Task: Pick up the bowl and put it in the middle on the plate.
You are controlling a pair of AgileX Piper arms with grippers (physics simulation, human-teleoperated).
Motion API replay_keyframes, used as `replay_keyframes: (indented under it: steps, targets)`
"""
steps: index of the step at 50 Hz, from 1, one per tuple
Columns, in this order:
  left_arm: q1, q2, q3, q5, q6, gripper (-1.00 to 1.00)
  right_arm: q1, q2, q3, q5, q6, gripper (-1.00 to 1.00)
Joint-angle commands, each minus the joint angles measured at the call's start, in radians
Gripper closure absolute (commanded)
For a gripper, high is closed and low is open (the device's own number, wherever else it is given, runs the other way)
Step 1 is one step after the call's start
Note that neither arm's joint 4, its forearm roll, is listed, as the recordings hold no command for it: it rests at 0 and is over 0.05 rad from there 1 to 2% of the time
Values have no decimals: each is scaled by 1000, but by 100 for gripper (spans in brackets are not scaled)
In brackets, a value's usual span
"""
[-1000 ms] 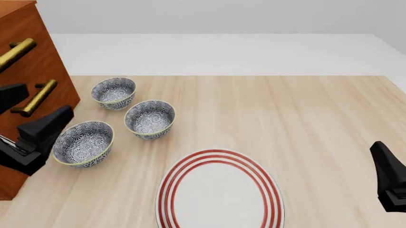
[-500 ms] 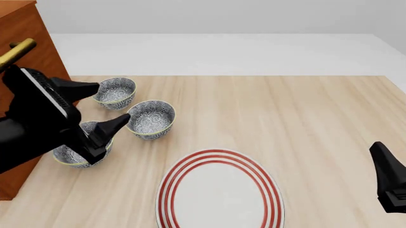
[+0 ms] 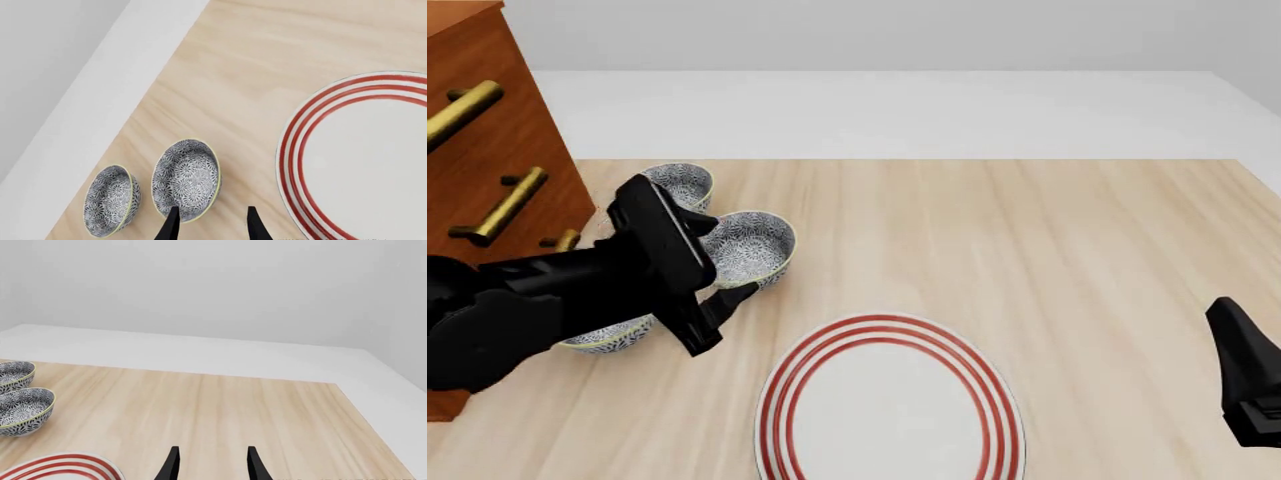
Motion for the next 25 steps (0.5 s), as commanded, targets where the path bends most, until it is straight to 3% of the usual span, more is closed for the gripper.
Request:
replay_keyframes:
  steps: [1,25]
  targets:
    - [6,128,-22,-24,53,-100,-4,-4,0,8,3,-100]
    - [53,297,-75,-87,126,-100,0,-2,0,10,5,-100]
